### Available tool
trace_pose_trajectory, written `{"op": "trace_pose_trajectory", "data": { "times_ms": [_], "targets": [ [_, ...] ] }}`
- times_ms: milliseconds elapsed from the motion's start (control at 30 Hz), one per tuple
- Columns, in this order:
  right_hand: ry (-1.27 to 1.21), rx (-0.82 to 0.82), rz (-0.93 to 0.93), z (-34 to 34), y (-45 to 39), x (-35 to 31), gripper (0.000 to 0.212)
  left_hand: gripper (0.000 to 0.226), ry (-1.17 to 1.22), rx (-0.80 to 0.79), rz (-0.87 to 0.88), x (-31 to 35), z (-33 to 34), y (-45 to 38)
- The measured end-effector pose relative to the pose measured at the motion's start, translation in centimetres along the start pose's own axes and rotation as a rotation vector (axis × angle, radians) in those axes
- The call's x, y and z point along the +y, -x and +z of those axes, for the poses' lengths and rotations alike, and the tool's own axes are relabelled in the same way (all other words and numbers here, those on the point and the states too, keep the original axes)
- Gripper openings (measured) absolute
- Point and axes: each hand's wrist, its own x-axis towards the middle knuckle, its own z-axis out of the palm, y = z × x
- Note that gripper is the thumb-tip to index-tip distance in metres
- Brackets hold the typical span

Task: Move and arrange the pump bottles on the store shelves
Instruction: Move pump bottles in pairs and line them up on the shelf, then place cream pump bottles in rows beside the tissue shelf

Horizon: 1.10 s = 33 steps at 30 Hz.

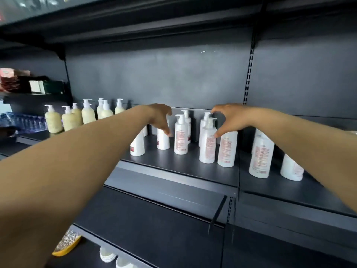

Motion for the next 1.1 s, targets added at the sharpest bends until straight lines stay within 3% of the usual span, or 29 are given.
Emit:
{"op": "trace_pose_trajectory", "data": {
  "times_ms": [467,633,767,1100],
  "targets": [
    [0.001,-0.008,-0.045,0.9,-15.6,-10.9,0.082,0.079,0.04,-0.024,-0.032,-17.4,0.7,-7.9],
    [-0.041,0.039,-0.042,1.0,-20.6,-14.5,0.078,0.065,0.039,0.032,-0.015,-22.8,0.3,-11.2],
    [-0.059,0.044,-0.039,1.1,-23.6,-18.3,0.075,0.07,0.07,0.02,-0.03,-27.8,0.8,-13.3],
    [-0.017,0.014,0.075,2.2,-30.1,-28.8,0.074,0.069,0.05,0.031,0.067,-40.6,0.5,-17.2]
  ]
}}
